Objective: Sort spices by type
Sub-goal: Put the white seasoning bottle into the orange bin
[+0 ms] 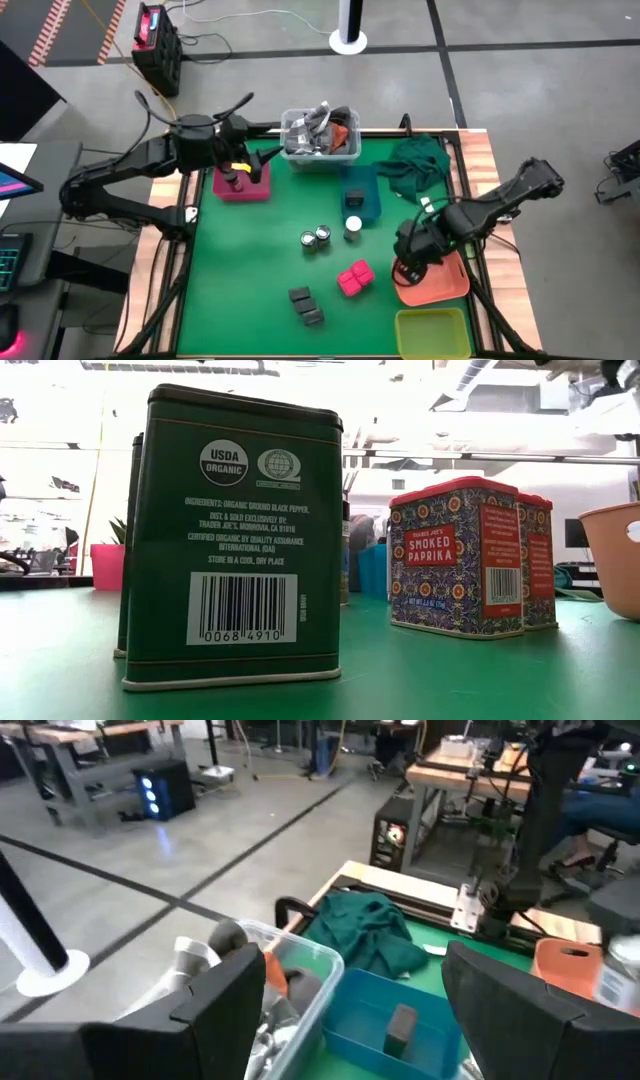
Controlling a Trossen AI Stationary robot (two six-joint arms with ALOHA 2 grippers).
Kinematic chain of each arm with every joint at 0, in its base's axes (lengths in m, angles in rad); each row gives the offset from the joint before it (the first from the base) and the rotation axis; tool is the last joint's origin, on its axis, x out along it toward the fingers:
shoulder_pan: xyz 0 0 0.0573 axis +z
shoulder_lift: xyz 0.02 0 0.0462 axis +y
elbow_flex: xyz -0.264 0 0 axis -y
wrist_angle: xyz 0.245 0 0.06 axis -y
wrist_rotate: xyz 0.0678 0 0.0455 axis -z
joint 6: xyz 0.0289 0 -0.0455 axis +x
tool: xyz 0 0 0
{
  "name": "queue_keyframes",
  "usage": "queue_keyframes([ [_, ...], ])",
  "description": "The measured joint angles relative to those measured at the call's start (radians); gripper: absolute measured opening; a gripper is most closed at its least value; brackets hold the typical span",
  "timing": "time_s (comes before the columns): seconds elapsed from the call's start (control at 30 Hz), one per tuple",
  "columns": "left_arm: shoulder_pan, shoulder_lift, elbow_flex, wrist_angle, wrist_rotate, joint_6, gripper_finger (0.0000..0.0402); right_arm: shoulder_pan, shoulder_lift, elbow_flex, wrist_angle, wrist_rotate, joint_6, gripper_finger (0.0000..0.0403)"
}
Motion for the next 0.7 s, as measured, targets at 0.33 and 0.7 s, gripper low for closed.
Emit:
queue_keyframes([
  [0.33,0.014,-0.012,0.0,-0.044,-0.001,0.01,0.0288,0.097,0.044,-0.162,0.097,0.062,0.286,0.0232],
  [0.7,0.014,-0.032,-0.001,-0.067,0.001,0.042,0.0288,0.12,0.043,-0.242,0.187,0.108,0.386,0.0239],
])
